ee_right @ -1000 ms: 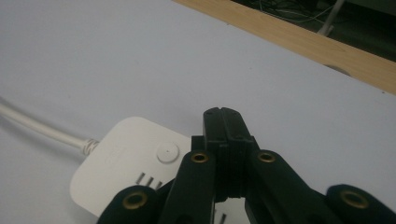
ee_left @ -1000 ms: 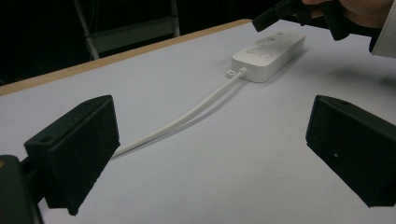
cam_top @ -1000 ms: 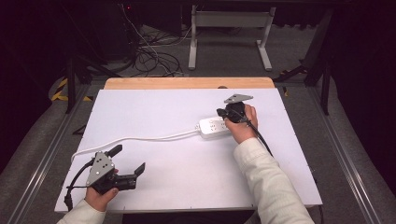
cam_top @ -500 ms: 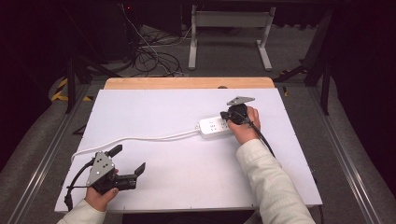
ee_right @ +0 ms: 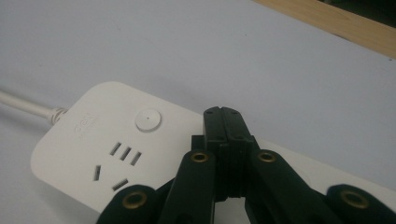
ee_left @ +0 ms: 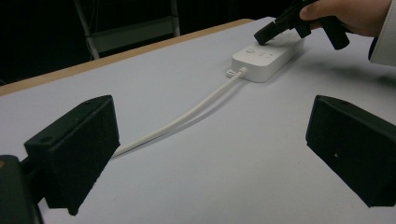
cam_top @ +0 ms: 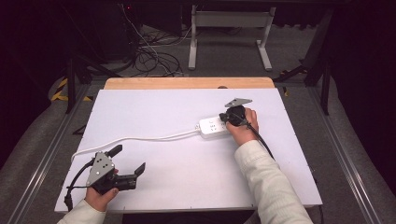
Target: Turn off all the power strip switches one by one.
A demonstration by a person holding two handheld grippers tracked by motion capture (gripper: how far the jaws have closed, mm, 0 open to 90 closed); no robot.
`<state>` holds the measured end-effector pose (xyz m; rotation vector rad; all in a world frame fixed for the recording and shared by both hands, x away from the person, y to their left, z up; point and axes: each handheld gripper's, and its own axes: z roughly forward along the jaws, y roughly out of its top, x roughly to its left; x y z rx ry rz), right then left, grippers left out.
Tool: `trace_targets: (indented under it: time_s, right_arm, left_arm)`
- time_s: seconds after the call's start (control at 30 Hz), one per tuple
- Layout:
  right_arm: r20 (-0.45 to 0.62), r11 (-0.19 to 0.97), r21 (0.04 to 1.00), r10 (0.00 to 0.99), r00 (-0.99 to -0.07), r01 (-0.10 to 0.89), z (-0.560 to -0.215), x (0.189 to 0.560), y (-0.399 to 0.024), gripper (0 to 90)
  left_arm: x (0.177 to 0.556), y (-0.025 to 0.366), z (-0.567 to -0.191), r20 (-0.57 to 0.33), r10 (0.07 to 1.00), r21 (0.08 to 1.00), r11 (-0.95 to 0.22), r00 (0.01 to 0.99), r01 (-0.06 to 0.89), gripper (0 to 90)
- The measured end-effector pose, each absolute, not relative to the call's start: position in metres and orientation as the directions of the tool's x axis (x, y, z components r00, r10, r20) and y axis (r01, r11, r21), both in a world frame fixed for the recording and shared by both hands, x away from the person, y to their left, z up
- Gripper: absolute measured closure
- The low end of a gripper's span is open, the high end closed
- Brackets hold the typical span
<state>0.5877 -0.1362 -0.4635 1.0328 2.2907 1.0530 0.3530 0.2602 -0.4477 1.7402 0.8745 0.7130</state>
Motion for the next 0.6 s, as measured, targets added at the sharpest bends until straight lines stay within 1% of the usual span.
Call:
trace_targets:
  time_s: [0.3,0.4,0.57,0.6]
  right_arm:
    - [-0.062,0.436,0.777,0.771,-0.634,0.454,-0.4640,0.5867,-0.1355,90.0]
    - [-0.041,0.425,0.778,0.770,-0.637,0.463,-0.4642,0.5863,-0.1353,90.0]
    - [-0.047,0.422,0.780,0.775,-0.630,0.462,-0.4650,0.5860,-0.1315,90.0]
    - [-0.027,0.406,0.783,0.780,-0.626,0.472,-0.4653,0.5868,-0.1330,90.0]
  left_arm:
    - [0.3526,0.2606,-0.4475,0.058,0.826,0.950,-0.219,0.560,0.224,3.1]
    - [0.3527,0.2605,-0.4474,0.056,0.826,0.950,-0.216,0.561,0.223,3.1]
    - [0.3521,0.2605,-0.4472,0.061,0.826,0.950,-0.220,0.560,0.222,3.1]
    - [0.3521,0.2606,-0.4471,0.061,0.827,0.951,-0.219,0.559,0.219,3.1]
